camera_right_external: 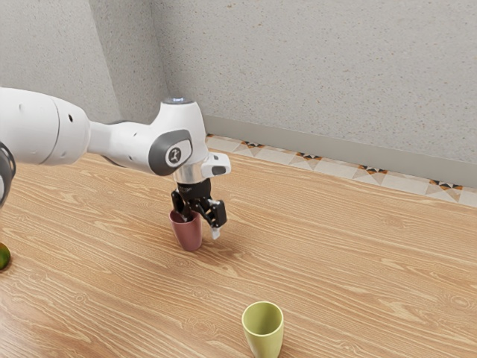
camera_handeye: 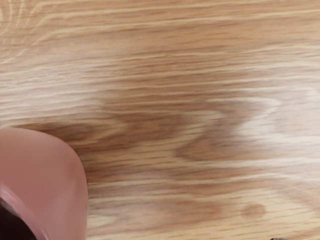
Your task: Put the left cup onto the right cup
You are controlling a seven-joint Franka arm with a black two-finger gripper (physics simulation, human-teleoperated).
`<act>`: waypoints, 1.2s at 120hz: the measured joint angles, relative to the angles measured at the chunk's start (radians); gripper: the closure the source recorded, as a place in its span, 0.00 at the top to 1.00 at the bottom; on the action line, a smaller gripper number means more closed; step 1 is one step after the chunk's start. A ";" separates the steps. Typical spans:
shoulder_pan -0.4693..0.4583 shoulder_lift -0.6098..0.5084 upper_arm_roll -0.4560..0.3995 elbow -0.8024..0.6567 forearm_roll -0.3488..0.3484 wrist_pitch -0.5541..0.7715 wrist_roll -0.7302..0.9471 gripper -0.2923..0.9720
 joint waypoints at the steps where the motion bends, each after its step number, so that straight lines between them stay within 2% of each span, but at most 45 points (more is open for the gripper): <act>1: 0.000 0.000 0.000 0.000 0.000 0.000 0.000 0.58; 10: -0.001 0.001 0.001 0.002 0.001 0.003 -0.001 0.43; 18: -0.003 0.001 0.001 0.003 0.001 0.005 -0.002 0.34; 44: -0.004 0.000 0.001 0.006 0.011 0.008 -0.008 0.19; 77: 0.001 -0.041 0.025 0.019 0.043 -0.018 -0.012 0.15; 93: -0.020 -0.060 0.023 0.072 0.057 -0.054 -0.013 0.15; 120: -0.098 -0.089 0.020 0.233 0.064 -0.215 -0.013 0.15; 144: -0.131 -0.196 -0.017 0.132 0.066 -0.297 -0.026 0.15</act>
